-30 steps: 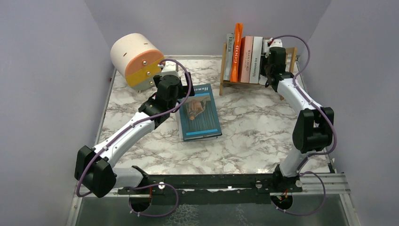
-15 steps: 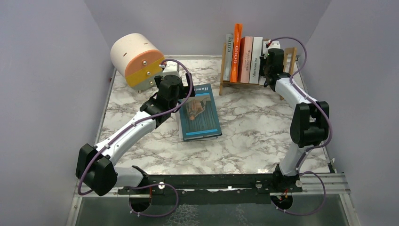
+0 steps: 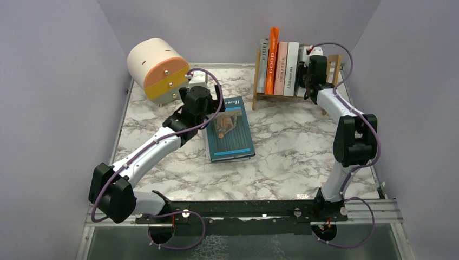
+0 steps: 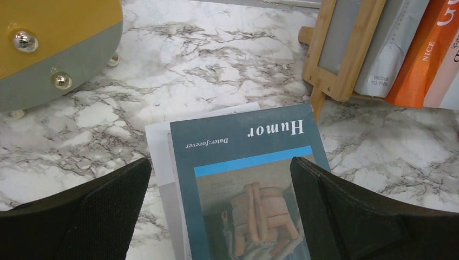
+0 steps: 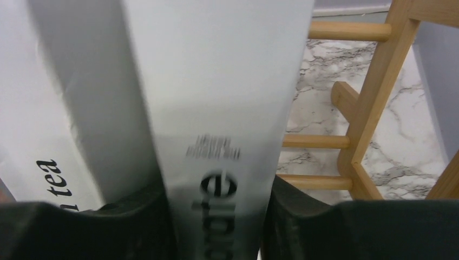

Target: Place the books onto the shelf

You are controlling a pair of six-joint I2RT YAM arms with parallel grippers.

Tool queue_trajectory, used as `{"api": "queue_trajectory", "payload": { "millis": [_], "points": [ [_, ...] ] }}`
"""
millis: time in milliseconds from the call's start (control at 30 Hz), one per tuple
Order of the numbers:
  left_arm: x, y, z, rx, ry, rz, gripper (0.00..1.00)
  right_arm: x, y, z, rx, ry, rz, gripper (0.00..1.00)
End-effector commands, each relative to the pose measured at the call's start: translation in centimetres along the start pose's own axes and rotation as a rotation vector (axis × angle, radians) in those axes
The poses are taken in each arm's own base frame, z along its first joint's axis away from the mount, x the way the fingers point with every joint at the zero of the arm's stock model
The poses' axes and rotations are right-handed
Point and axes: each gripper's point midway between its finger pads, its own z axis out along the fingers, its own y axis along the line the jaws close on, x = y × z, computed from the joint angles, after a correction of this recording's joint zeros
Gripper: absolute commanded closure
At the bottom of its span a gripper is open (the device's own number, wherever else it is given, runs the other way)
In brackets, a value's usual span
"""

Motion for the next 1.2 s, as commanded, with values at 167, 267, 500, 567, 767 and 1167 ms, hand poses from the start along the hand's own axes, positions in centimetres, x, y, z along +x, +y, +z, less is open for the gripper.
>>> {"api": "queue_trajectory", "payload": {
  "millis": [167,267,500,567,767,1167],
  "points": [
    [-0.9,-0.9,0.1,0.033,-0.013,0.000,0.01,-3.6,0.5,-2.1,-0.036,-0.080,0.053,0.50],
    [-1.0,-1.0,0.1,0.037,-0.014,-0.002,0.01,-4.2,0.3,-3.0,-0.028,-0.088,0.065,0.49],
    [-1.2,-0.9,-0.1,0.033,-0.019,-0.004,0.01,-6.1,-1.1,-5.9,0.040,-0.128,0.125,0.45],
    [-1.0,-0.7,-0.2,0.029,-0.016,-0.003,0.01,-6.6,-1.5,-6.6,0.058,-0.135,0.135,0.43],
    [-0.7,-0.5,-0.4,0.029,-0.015,-0.010,0.01,-6.5,-2.9,-7.4,0.141,-0.107,0.188,0.38],
    [-0.4,0.0,-0.6,0.018,-0.013,-0.009,0.01,-5.3,-1.4,-5.4,-0.102,-0.068,0.280,0.33]
  ]
}}
